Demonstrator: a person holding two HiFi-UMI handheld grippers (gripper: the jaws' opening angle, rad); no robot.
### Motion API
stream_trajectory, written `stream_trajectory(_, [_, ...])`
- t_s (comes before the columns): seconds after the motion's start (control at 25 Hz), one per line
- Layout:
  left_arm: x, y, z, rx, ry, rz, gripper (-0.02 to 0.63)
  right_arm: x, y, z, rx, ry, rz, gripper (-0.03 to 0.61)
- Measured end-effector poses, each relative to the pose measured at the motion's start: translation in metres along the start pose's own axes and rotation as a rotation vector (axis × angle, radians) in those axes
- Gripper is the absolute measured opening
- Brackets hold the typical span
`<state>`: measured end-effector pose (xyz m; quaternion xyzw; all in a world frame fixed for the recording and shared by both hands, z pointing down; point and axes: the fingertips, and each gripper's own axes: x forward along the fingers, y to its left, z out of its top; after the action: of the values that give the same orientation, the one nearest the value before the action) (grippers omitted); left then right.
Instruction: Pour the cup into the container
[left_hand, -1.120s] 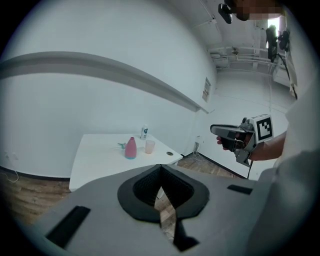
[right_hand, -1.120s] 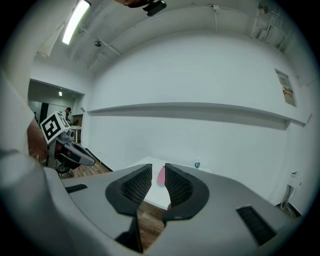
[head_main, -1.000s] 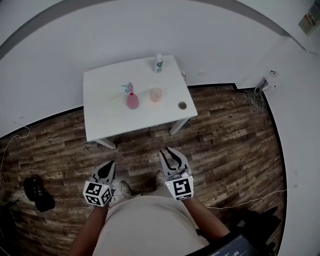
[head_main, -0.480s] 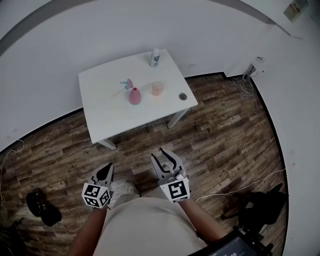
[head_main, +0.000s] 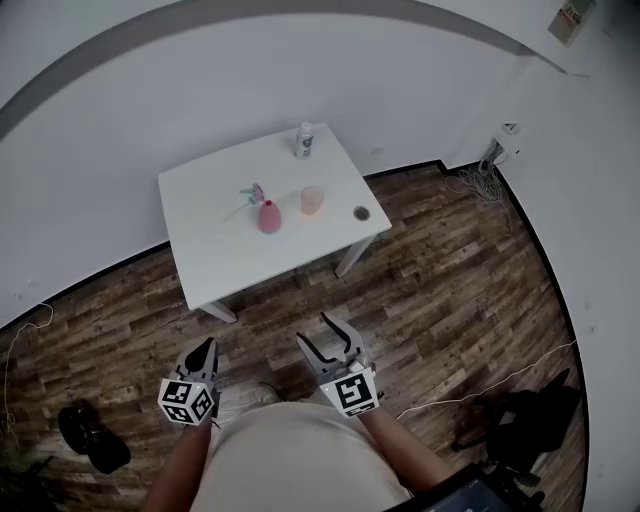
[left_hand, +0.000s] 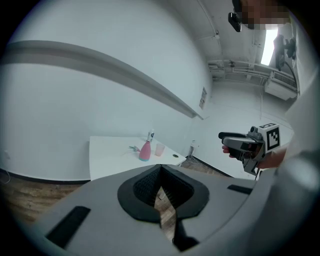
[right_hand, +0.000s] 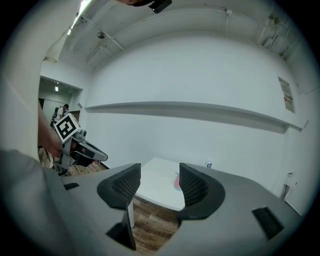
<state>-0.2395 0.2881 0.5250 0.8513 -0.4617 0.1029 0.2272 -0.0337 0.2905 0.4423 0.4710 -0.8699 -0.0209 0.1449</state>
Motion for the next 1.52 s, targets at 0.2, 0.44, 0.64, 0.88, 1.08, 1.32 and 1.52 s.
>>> stream_trajectory(0.2, [0.006, -0.01, -0.005, -0.026, -0.006, 0.053, 0.011, -0.011, -0.022, -0.014, -0.022, 0.026, -0.003, 0.222])
stream_trajectory(0.44, [0.022, -0.032, -0.008, -0.044, -0.009, 0.09, 0.011, -0.027, -0.054, -0.044, -0.006, 0.07, 0.008, 0.222])
stream_trajectory(0.64, [0.032, -0.048, -0.007, -0.049, -0.009, 0.109, 0.011, -0.036, -0.076, -0.056, -0.003, 0.086, 0.019, 0.222])
stream_trajectory(0.88, [0.047, -0.069, -0.006, -0.037, -0.005, 0.111, 0.011, -0.039, -0.108, -0.072, 0.004, 0.096, -0.006, 0.222])
stream_trajectory(1.08, [0.055, -0.079, -0.01, -0.035, 0.008, 0.118, 0.011, -0.043, -0.121, -0.076, 0.011, 0.09, -0.004, 0.222])
stream_trajectory(1.32, [0.056, -0.086, -0.013, -0.028, 0.023, 0.123, 0.011, -0.047, -0.127, -0.084, 0.019, 0.098, 0.003, 0.222])
stream_trajectory(1.52, [0.057, -0.085, -0.012, -0.02, 0.033, 0.127, 0.011, -0.045, -0.134, -0.087, 0.023, 0.101, -0.003, 0.222])
